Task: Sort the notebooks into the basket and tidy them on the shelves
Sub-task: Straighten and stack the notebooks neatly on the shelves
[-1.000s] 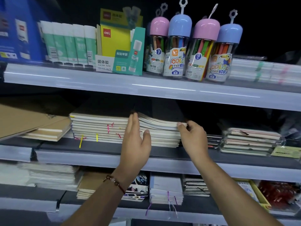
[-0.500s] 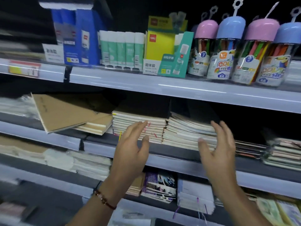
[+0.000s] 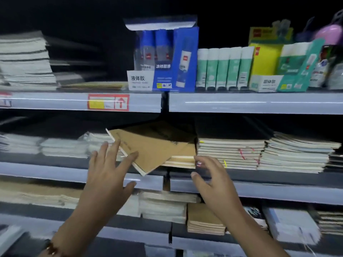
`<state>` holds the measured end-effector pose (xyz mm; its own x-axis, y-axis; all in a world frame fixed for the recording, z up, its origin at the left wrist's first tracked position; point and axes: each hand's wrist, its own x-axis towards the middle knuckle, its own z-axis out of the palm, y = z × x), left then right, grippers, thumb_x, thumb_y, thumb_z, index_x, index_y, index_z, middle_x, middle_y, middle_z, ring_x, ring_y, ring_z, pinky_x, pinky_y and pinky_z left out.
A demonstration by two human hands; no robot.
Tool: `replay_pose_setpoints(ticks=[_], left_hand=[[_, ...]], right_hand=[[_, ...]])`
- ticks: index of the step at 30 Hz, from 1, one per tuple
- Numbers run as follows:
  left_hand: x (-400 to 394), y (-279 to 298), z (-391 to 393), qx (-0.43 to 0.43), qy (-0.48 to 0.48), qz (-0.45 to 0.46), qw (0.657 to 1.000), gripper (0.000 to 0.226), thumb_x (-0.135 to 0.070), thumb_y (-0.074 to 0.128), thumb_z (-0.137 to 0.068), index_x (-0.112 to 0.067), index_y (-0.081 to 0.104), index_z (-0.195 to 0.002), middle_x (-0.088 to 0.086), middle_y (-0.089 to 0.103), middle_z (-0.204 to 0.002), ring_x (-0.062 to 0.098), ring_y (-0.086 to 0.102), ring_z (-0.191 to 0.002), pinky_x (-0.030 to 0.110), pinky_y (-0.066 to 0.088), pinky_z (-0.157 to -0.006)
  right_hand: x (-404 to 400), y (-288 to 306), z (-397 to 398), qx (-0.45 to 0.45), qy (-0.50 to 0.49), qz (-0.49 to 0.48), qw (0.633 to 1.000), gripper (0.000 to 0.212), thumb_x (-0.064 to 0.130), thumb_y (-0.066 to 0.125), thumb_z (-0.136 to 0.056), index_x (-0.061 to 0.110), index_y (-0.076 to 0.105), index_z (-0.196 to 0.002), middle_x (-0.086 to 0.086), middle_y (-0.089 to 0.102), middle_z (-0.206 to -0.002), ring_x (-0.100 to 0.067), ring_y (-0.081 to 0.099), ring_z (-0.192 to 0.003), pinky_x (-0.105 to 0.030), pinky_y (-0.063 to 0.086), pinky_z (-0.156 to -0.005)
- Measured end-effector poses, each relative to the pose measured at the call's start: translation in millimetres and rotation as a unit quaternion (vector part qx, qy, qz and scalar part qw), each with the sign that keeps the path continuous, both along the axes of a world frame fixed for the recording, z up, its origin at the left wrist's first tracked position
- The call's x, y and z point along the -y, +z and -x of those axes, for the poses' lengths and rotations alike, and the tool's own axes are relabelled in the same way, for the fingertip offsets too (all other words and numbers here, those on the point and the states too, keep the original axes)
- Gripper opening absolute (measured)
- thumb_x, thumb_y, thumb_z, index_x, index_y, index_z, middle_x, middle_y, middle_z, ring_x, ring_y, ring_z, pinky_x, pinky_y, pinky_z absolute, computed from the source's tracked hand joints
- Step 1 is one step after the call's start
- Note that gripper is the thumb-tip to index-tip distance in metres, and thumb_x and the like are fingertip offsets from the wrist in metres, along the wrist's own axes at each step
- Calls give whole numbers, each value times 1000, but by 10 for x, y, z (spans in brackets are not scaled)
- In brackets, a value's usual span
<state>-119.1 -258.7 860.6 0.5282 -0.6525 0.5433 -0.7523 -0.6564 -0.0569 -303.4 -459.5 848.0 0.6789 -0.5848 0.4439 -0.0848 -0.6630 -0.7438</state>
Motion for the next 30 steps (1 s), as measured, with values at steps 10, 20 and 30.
replay_pose_setpoints(ticks=[10,20,30], left_hand=[[201,38,-488,71,-159,104,979,41,-33,44,-89,-23,74,-115,10,67,-107,37,54,-118,58,28,-112],[617,-103,-45,100,-236,149,955,34,-44,52,-94,-25,76,-107,-5,58,-80,17,58,-80,40,40,-99],[542,-251,-80,13,-253,97,963,46,-53,37,-101,-28,65,-128,-9,63,-114,16,58,-103,32,36,-96]], right_hand=[[-392,213,-302,-14,19,-158,987,21,38,59,-97,46,55,-116,9,67,-106,0,63,-93,-17,52,-84],[-331,502,-406,85,45,-362,927,31,4,61,-93,33,54,-105,0,72,-78,-19,64,-64,-31,57,-62],[-95,398,-221,88,13,-273,958,53,-4,54,-92,41,53,-121,-4,72,-82,-19,65,-65,-29,59,-65]])
